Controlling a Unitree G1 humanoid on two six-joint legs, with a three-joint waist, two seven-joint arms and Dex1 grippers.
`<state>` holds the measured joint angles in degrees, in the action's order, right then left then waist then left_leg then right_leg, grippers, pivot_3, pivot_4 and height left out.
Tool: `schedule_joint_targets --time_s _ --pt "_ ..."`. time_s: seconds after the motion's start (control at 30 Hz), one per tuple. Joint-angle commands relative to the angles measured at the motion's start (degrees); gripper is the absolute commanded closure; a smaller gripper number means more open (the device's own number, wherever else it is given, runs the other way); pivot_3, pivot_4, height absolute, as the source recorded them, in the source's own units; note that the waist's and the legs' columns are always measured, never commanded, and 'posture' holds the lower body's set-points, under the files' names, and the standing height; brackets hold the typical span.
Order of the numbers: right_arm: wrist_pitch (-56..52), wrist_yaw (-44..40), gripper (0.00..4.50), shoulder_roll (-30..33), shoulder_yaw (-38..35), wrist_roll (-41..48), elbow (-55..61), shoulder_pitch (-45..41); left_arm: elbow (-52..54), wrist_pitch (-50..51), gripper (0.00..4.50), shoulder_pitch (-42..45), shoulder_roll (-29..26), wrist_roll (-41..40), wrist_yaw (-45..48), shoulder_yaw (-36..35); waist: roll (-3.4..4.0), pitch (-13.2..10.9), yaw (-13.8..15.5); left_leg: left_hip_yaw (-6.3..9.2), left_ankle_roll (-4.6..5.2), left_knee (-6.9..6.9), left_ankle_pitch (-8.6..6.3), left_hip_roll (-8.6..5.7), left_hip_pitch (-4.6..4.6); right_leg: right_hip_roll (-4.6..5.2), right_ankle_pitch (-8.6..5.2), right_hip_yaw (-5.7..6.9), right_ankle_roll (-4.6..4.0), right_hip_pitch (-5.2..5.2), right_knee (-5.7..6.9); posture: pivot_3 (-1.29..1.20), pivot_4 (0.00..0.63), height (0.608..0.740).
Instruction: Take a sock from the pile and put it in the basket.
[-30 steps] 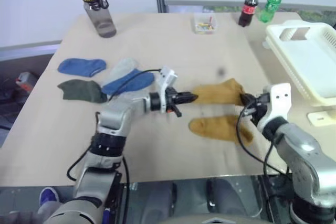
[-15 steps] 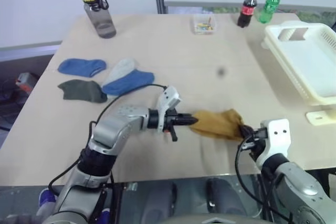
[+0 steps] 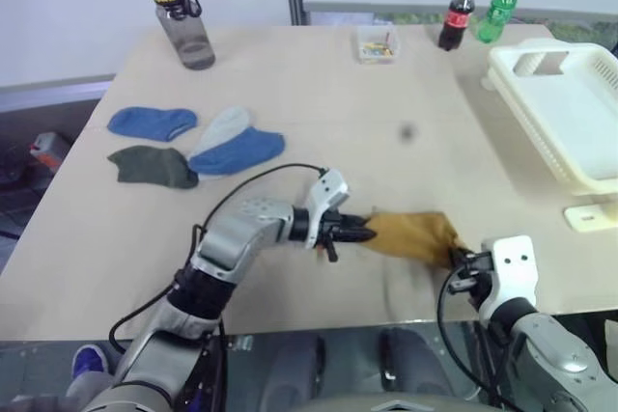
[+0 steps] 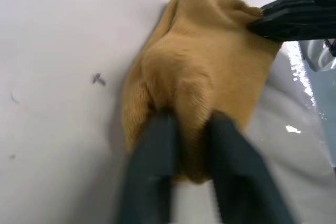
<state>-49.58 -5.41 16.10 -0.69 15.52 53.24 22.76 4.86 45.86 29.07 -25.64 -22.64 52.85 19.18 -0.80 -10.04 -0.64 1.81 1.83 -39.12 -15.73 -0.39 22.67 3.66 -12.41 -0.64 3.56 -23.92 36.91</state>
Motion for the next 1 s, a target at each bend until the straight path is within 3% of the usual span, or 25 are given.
schedule_joint_targets --time_s 0.03,0.07,0.27,0.4,0.5,0.67,0.83,1.0 --pt "3.13 -1.00 2.15 1.96 -0.81 -1.63 3.02 0.51 1.55 0.90 1.43 1.40 -0.87 -1.75 0.78 -2.96 0.00 0.00 -0.02 0.00 0.00 0.00 0.00 0.01 0.00 0.00 0.00 0.01 0.00 0.00 0.00 0.00 0.150 0.740" --pt "3.62 -1.61 1.65 2.38 -1.78 -1.38 4.09 1.03 2.11 1.17 1.37 1.25 -1.66 -2.65 1.54 -4.12 0.00 0.00 -0.07 -0.01 0.00 -0.01 0.00 0.01 0.00 0.00 0.00 -0.02 0.01 0.00 0.00 0.00 0.150 0.740" --pt "10.18 -8.71 1.65 7.13 -11.01 5.26 6.76 3.73 2.36 1.05 1.37 0.69 -7.15 -5.91 6.39 -8.58 0.00 -0.01 -0.03 0.00 0.00 0.00 0.00 0.09 0.02 -0.02 0.00 0.00 0.01 -0.01 -0.01 0.00 0.150 0.740" --pt "10.75 -13.79 2.84 10.25 -11.43 7.61 4.99 0.92 -0.35 4.02 1.37 2.30 -6.75 -6.50 5.59 -8.90 -0.01 -0.01 0.06 0.01 0.01 -0.04 0.00 0.10 -0.02 0.00 0.00 0.04 0.02 0.10 -0.04 0.00 0.150 0.740" --pt "13.77 -17.83 4.43 12.92 -6.10 5.10 -3.29 -3.32 -3.33 7.21 1.37 2.84 -4.68 -6.13 5.24 -6.07 -0.07 0.02 0.00 0.04 0.01 -0.04 0.00 0.02 -0.03 -0.02 0.00 0.08 0.01 0.12 -0.05 0.00 0.150 0.740" --pt "19.30 -23.70 4.43 17.09 -0.24 0.63 -16.68 -7.74 -6.96 7.06 1.37 5.32 -1.12 -1.38 1.87 -1.23 -0.10 0.01 0.43 0.03 0.01 -0.06 0.00 -0.07 -0.04 -0.01 0.01 0.08 0.00 0.16 -0.07 0.00 0.150 0.740" --pt "22.12 -26.88 4.43 19.43 1.06 -0.87 -20.87 -8.63 -6.92 8.88 1.37 6.78 -0.28 -1.76 3.79 1.01 -0.08 0.05 0.49 0.04 0.01 -0.06 0.00 -0.07 -0.05 -0.01 0.01 0.08 0.00 0.19 -0.07 0.00 0.150 0.740" --pt "22.27 -27.72 4.43 19.89 1.36 -1.13 -20.89 -9.28 -6.58 19.15 1.37 9.88 2.43 -10.67 6.28 -4.44 -0.10 0.04 0.42 0.06 0.01 -0.08 0.00 -0.06 -0.14 0.00 0.01 0.10 0.01 0.29 -0.07 0.00 0.150 0.740"
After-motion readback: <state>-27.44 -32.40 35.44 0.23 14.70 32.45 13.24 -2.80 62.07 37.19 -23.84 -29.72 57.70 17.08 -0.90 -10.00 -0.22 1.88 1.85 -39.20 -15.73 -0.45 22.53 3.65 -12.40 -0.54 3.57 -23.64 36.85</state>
